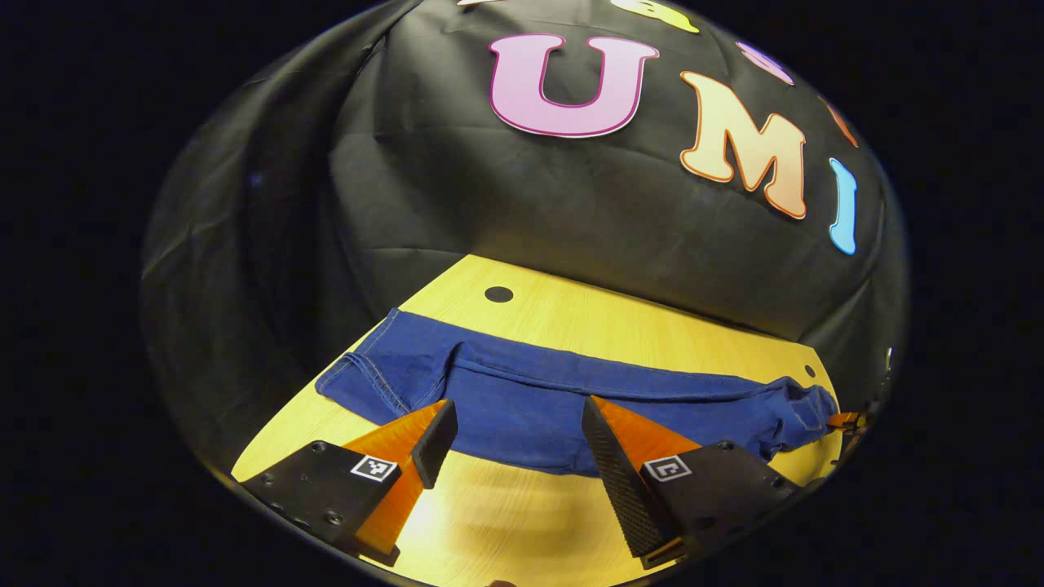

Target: Grasp the waist and the cuffs of the jeans and fold them to make the two legs overlap; first hold the waist and fold one-third of the jeans toward the cuffs, then hold the cuffs and fold the remaining one-third in the same direction to finish folding.

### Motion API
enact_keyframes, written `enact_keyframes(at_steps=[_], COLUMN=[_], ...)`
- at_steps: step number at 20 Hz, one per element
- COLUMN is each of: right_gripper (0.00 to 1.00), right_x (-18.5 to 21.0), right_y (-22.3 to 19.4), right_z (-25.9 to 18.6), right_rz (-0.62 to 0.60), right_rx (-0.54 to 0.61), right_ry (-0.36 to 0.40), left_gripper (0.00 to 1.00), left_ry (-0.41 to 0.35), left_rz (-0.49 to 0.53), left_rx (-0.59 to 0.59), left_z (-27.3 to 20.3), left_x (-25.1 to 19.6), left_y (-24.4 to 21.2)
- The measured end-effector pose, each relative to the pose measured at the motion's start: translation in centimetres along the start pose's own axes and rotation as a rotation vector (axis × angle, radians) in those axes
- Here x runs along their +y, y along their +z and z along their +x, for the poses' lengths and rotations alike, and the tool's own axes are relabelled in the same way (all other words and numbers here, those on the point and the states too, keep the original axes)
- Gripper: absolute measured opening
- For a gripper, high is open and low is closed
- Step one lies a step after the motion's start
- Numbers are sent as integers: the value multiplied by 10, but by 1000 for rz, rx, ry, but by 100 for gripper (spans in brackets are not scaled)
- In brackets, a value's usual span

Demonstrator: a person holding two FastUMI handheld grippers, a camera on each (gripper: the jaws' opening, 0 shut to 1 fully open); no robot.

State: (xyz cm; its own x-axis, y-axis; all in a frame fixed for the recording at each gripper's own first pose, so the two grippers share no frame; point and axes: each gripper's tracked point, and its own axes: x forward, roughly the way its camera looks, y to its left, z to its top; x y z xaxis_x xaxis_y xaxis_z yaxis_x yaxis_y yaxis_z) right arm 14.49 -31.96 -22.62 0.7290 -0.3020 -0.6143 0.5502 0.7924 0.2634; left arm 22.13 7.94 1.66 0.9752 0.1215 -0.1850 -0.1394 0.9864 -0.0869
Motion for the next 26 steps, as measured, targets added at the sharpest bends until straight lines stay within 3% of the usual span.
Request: enact_keyframes(at_steps=[3,7,11,15,20,26], right_gripper=[4,3,3,3,3,3], right_x=[18,73,149,249,367,465], right_y=[18,46,61,55,1,-114], right_z=[-14,-52,-90,-126,-143,-117], right_rz=[-2,-19,-83,-158,-232,-249], right_rx=[-62,-152,-226,-266,-225,-22], right_ry=[22,78,138,282,480,660], left_gripper=[94,94,94,94,93,94], left_ry=[-5,-42,-93,-153,-168,-168], left_rz=[-3,-24,33,67,76,52], left_rx=[2,7,21,7,0,18], left_z=[1,-2,-8,-12,-14,-13], left_x=[-1,-4,-8,-13,-14,-13], left_y=[1,-1,-4,-2,-6,-11])
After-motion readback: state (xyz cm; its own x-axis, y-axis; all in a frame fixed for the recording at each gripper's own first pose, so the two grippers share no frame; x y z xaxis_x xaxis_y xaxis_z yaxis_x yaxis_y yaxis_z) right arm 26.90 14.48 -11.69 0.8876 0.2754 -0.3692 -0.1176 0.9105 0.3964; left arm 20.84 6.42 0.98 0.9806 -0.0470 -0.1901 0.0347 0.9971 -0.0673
